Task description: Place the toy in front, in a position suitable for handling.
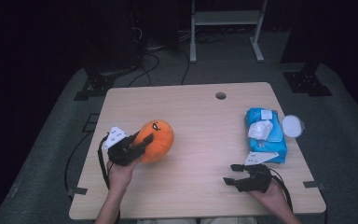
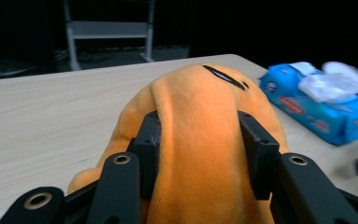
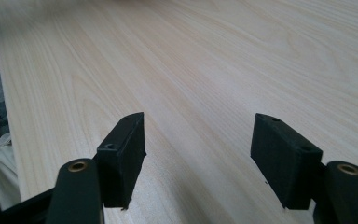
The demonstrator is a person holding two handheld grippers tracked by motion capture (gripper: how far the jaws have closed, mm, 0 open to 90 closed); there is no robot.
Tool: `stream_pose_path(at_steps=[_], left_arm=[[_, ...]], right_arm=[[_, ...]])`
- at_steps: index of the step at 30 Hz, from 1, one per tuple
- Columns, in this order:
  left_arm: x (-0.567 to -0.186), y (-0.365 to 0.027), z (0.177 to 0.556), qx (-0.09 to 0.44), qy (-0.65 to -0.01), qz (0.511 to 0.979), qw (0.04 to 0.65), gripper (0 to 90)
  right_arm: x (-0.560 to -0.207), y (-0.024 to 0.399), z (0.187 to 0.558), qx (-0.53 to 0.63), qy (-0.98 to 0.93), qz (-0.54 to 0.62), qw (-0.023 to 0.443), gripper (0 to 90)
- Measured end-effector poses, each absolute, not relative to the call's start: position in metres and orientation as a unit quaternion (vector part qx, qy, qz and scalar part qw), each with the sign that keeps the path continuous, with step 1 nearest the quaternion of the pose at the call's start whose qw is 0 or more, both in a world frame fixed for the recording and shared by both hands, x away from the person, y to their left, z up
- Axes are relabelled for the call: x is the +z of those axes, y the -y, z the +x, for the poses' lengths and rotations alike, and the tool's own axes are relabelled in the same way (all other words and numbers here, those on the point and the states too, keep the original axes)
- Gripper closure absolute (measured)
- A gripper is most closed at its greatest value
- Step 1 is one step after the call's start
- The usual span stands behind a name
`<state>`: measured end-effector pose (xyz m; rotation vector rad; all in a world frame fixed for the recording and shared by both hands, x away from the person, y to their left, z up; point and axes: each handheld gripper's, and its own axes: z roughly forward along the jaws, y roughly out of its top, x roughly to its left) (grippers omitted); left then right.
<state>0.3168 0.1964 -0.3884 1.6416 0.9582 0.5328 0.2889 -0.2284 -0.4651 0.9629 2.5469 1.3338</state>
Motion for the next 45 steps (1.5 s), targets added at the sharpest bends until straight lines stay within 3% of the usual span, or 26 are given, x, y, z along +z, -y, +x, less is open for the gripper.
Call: stream_pose_path(at_steps=[19,40,45], left_arm=[[-0.401,-0.13,0.305,0.17,-0.343,0.741,0.551,57.9],[-0.432,-0.104,0.308,0.146,-0.32,0.771,0.532,55.0],[-0.439,-0.102,0.309,0.129,-0.317,0.773,0.534,35.6]], right_arm=[[-0.462,0.234,0.289,0.442,-0.834,0.323,0.063,34.2],[-0.457,0.246,0.291,0.443,-0.823,0.344,0.09,35.0],[-0.453,0.247,0.291,0.442,-0.823,0.341,0.105,34.9]])
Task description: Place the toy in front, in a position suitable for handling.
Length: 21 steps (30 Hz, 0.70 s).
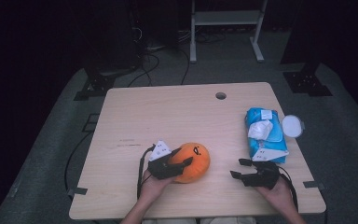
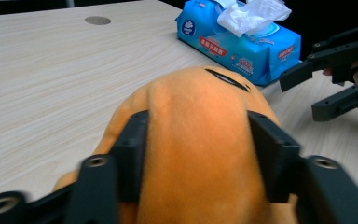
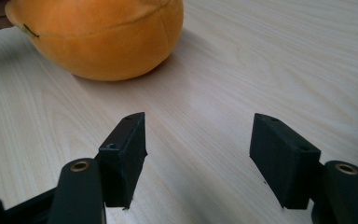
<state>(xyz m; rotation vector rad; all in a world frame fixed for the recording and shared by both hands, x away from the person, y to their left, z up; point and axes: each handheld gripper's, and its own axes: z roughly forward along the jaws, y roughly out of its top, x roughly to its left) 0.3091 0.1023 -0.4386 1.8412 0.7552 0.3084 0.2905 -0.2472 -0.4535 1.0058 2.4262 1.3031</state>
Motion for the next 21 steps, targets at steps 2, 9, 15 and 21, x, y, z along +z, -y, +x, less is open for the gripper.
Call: stream_pose_path(at_steps=[2,9,15,21], left_arm=[[-0.438,-0.103,0.309,0.129,-0.322,0.767,0.54,29.5],[-0.432,-0.108,0.309,0.133,-0.325,0.763,0.543,11.0],[-0.43,-0.116,0.299,0.147,-0.322,0.767,0.535,10.0],[-0.433,-0.12,0.3,0.137,-0.328,0.771,0.528,10.0]], right_arm=[[-0.451,0.248,0.291,0.446,-0.821,0.341,0.105,34.9],[-0.432,0.251,0.287,0.458,-0.812,0.332,0.143,34.9],[-0.409,0.264,0.294,0.462,-0.798,0.336,0.192,34.9],[-0.385,0.277,0.313,0.466,-0.78,0.345,0.237,34.9]])
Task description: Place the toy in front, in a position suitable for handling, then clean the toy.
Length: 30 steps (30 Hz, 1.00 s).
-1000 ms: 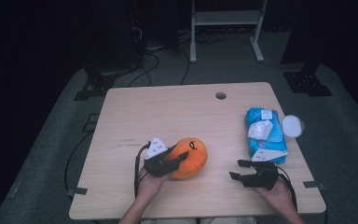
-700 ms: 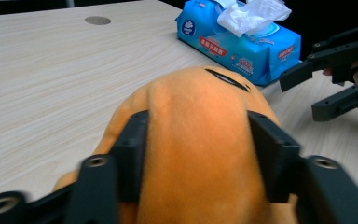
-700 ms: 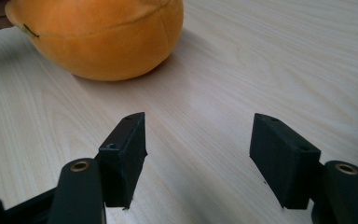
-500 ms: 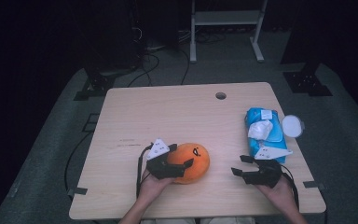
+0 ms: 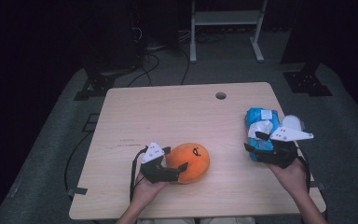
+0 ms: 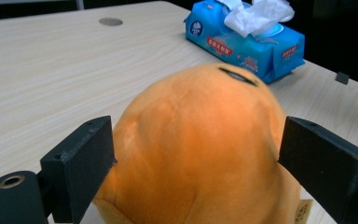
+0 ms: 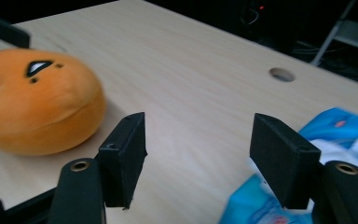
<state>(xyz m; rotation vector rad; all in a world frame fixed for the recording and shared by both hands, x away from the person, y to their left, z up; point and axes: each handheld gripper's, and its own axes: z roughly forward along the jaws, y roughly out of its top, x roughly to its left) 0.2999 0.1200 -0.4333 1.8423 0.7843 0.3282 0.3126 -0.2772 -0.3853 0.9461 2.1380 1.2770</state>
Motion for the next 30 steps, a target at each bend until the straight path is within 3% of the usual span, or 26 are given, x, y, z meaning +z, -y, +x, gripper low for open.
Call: stream_pose_path(at_steps=[9,14,25,27,30], left_arm=[[-0.433,-0.121,0.3,0.141,-0.324,0.778,0.52,10.0],[-0.436,-0.124,0.302,0.134,-0.323,0.78,0.52,14.9],[-0.442,-0.123,0.305,0.137,-0.32,0.788,0.507,23.6],[-0.444,-0.123,0.305,0.138,-0.322,0.788,0.507,25.2],[-0.444,-0.122,0.303,0.141,-0.316,0.791,0.504,29.2]], right_arm=[[-0.369,0.298,0.342,0.458,-0.764,0.372,0.26,34.5],[-0.368,0.311,0.362,0.446,-0.755,0.401,0.263,34.5],[-0.401,0.303,0.387,0.374,-0.781,0.432,0.253,34.6],[-0.415,0.3,0.393,0.336,-0.787,0.45,0.254,39.1],[-0.427,0.305,0.394,0.327,-0.772,0.48,0.259,69.5]])
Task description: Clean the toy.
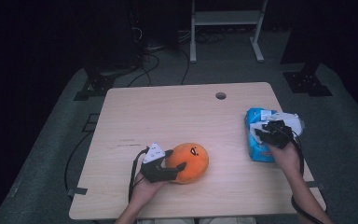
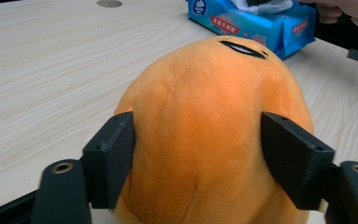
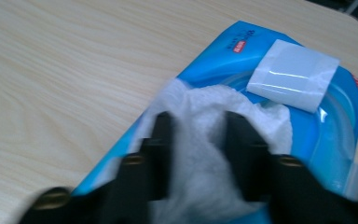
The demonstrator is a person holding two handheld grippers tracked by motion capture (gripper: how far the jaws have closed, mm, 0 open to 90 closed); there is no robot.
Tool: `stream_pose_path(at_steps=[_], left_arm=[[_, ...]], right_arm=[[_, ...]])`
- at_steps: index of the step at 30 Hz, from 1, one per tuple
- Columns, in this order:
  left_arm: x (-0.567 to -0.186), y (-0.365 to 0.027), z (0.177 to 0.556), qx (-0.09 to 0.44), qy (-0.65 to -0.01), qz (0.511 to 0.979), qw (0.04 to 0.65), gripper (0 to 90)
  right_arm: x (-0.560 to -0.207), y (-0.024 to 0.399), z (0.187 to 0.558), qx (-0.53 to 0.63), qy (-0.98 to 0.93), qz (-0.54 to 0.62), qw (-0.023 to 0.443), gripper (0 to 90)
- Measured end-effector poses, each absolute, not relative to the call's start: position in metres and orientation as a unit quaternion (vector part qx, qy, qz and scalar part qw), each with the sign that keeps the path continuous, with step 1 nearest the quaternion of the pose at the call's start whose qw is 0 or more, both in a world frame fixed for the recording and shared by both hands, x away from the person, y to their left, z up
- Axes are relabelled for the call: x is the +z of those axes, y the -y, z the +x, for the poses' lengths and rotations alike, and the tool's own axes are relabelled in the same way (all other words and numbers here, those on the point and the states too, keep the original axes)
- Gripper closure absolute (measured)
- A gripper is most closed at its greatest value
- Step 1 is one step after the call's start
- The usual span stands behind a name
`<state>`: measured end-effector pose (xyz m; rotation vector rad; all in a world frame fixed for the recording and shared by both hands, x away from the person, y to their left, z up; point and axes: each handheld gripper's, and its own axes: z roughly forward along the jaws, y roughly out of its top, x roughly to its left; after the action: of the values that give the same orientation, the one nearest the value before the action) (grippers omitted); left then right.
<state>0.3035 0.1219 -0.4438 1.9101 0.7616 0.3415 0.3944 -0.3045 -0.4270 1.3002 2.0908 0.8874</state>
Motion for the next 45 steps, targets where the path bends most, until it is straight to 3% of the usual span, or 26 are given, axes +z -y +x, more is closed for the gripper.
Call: stream_pose_path(at_steps=[2,9,18,24,27,29,31,33,36,41,43,44,45], left_arm=[[-0.443,-0.121,0.303,0.143,-0.311,0.794,0.503,30.5],[-0.443,-0.12,0.305,0.143,-0.304,0.797,0.502,38.1],[-0.445,-0.118,0.308,0.142,-0.306,0.793,0.507,41.4],[-0.444,-0.115,0.308,0.148,-0.298,0.798,0.502,42.1],[-0.444,-0.116,0.308,0.147,-0.296,0.798,0.503,42.0],[-0.445,-0.116,0.309,0.147,-0.294,0.799,0.503,42.0],[-0.444,-0.116,0.309,0.147,-0.292,0.8,0.503,41.9],[-0.444,-0.115,0.309,0.151,-0.284,0.804,0.5,41.8],[-0.443,-0.113,0.308,0.154,-0.278,0.807,0.497,41.7],[-0.442,-0.111,0.307,0.158,-0.27,0.811,0.494,41.7],[-0.442,-0.11,0.307,0.161,-0.267,0.813,0.491,41.7],[-0.442,-0.11,0.307,0.161,-0.267,0.813,0.491,41.8],[-0.443,-0.109,0.307,0.158,-0.268,0.814,0.49,41.8]], right_arm=[[-0.424,0.309,0.394,0.347,-0.759,0.496,0.24,84.4],[-0.396,0.318,0.382,0.383,-0.756,0.473,0.241,86.8],[-0.351,0.299,0.332,0.492,-0.756,0.378,0.21,86.9],[-0.337,0.226,0.287,0.563,-0.773,0.253,0.148,86.9],[-0.34,0.197,0.278,0.58,-0.779,0.217,0.095,86.8],[-0.344,0.185,0.276,0.583,-0.783,0.208,0.06,86.9],[-0.348,0.18,0.276,0.574,-0.791,0.204,0.056,86.8],[-0.367,0.175,0.285,0.565,-0.797,0.216,-0.006,86.8],[-0.392,0.174,0.301,0.558,-0.791,0.248,-0.04,86.7],[-0.411,0.157,0.304,0.501,-0.826,0.245,0.085,84.7],[-0.418,0.149,0.297,0.486,-0.833,0.222,0.143,79.1],[-0.418,0.149,0.297,0.486,-0.833,0.222,0.143,79.1],[-0.425,0.145,0.292,0.485,-0.832,0.207,0.174,71.8]])
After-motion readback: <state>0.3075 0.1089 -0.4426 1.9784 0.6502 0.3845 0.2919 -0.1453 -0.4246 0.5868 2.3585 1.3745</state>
